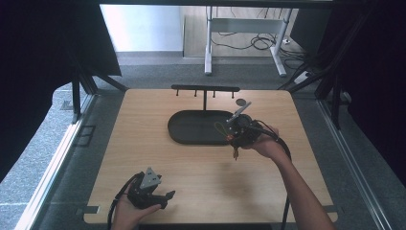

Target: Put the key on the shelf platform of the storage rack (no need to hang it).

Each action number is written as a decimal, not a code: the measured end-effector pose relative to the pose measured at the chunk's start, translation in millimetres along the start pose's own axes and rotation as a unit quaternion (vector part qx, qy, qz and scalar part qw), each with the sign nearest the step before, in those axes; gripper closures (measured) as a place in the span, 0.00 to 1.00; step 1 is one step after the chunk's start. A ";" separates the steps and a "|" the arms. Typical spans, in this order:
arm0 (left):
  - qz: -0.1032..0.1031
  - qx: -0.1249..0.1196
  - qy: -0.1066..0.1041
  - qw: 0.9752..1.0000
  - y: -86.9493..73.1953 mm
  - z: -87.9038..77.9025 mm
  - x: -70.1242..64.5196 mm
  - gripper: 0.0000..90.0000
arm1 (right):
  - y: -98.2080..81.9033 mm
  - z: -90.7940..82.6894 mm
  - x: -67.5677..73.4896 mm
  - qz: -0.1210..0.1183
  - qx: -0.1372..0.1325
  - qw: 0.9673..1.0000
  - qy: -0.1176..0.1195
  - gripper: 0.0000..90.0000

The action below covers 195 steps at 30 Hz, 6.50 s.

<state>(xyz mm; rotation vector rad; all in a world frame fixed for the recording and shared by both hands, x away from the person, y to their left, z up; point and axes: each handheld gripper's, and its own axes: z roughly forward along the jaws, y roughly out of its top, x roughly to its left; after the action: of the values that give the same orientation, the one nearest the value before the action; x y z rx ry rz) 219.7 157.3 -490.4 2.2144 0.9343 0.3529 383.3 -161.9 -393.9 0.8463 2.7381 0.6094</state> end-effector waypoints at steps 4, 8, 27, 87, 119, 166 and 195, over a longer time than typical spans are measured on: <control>-0.001 0.000 0.000 1.000 -0.2 0.2 0.1 0.30 | 5.0 2.2 -1.4 -0.001 0.002 1.000 0.001 0.74; 0.000 0.000 0.000 1.000 -0.3 0.3 0.4 0.30 | 8.1 3.7 -2.3 0.000 0.005 1.000 0.000 0.74; 0.000 0.004 -0.001 1.000 -0.6 1.9 0.4 0.30 | 21.3 14.5 -9.9 0.006 0.007 1.000 0.005 0.74; 0.007 0.007 -0.003 1.000 -0.5 4.2 -1.5 0.29 | 37.0 45.7 -7.7 -0.005 0.026 1.000 0.011 0.74; 0.012 0.015 -0.005 1.000 -0.5 8.4 -3.2 0.29 | 29.9 63.3 -4.0 -0.003 0.035 0.999 0.020 0.74; 0.009 0.010 -0.005 1.000 -0.9 6.1 -1.7 0.29 | 70.2 41.6 -30.1 0.010 0.010 1.000 -0.009 0.74; 0.007 0.008 -0.004 1.000 -1.7 4.8 0.8 0.29 | 48.8 105.3 -35.7 0.041 0.026 0.999 -0.004 0.73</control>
<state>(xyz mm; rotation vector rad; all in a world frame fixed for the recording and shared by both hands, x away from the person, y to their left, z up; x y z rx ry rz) 221.6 156.3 -495.0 2.2371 0.9211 0.3440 469.4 -111.9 -463.3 0.9763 2.7340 0.5502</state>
